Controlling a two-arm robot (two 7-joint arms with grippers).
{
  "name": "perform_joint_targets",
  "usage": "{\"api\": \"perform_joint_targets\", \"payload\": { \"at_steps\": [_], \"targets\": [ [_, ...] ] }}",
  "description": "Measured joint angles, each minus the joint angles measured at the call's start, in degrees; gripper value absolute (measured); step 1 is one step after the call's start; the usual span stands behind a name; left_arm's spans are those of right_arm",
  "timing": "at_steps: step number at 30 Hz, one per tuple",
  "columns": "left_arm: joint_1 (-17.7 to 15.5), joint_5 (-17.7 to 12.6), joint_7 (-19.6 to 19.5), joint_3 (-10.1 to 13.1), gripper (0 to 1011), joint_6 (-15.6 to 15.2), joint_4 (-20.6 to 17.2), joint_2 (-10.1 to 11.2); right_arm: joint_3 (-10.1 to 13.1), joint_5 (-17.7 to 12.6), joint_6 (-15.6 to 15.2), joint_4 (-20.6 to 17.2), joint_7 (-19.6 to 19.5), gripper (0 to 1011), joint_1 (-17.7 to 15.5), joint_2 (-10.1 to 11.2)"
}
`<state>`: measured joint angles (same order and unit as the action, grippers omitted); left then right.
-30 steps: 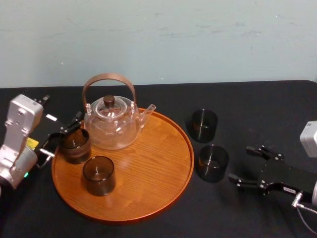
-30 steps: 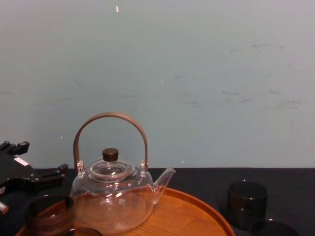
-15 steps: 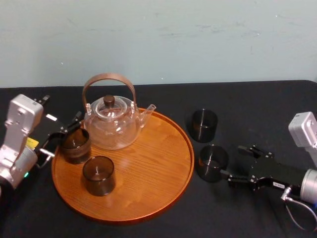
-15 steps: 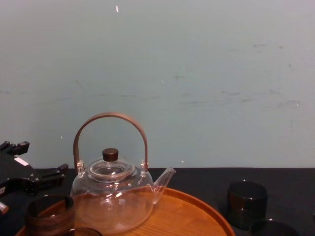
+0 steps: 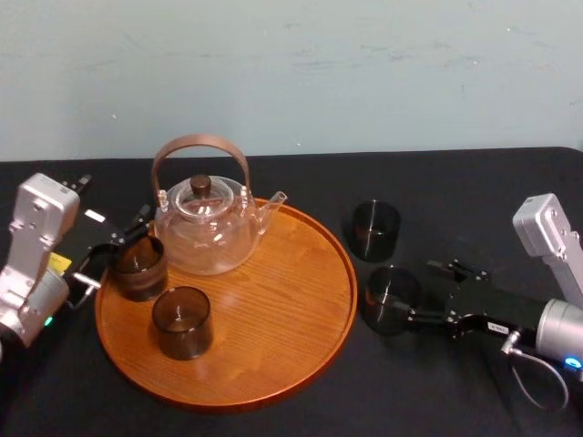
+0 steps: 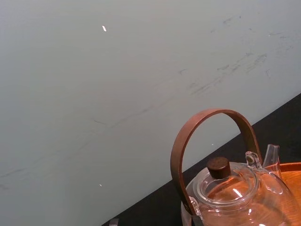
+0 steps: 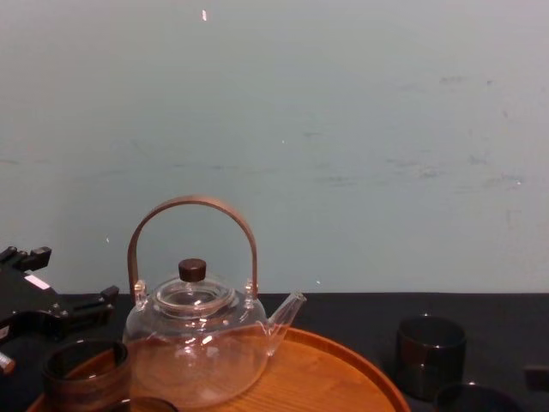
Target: Pick up the glass from the table and place it on the tray.
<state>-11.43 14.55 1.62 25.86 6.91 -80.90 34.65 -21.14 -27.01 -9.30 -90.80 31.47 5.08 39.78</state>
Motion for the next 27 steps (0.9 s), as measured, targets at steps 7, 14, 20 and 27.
{"api": "perform_joint_targets", "payload": {
  "at_steps": [7,14,20,27],
  "targets": [
    [0.00,0.00,0.00,0.00,1001,0.00,0.00,0.00,-1.26,0.75,-0.27,1.59,0.10,1002,2.01,-0.89],
    [0.00,0.00,0.00,0.00,1001,0.00,0.00,0.00,-2.27,1.42,-0.71,2.97,0.08,1002,3.54,-1.66],
    [0.00,0.00,0.00,0.00,1001,0.00,0.00,0.00,-3.13,1.92,-1.19,4.51,0.04,1003,4.96,-2.53],
    [0.00,0.00,0.00,0.00,1002,0.00,0.00,0.00,-3.99,2.53,-1.49,5.33,0.22,1002,5.87,-2.98]
  ]
}}
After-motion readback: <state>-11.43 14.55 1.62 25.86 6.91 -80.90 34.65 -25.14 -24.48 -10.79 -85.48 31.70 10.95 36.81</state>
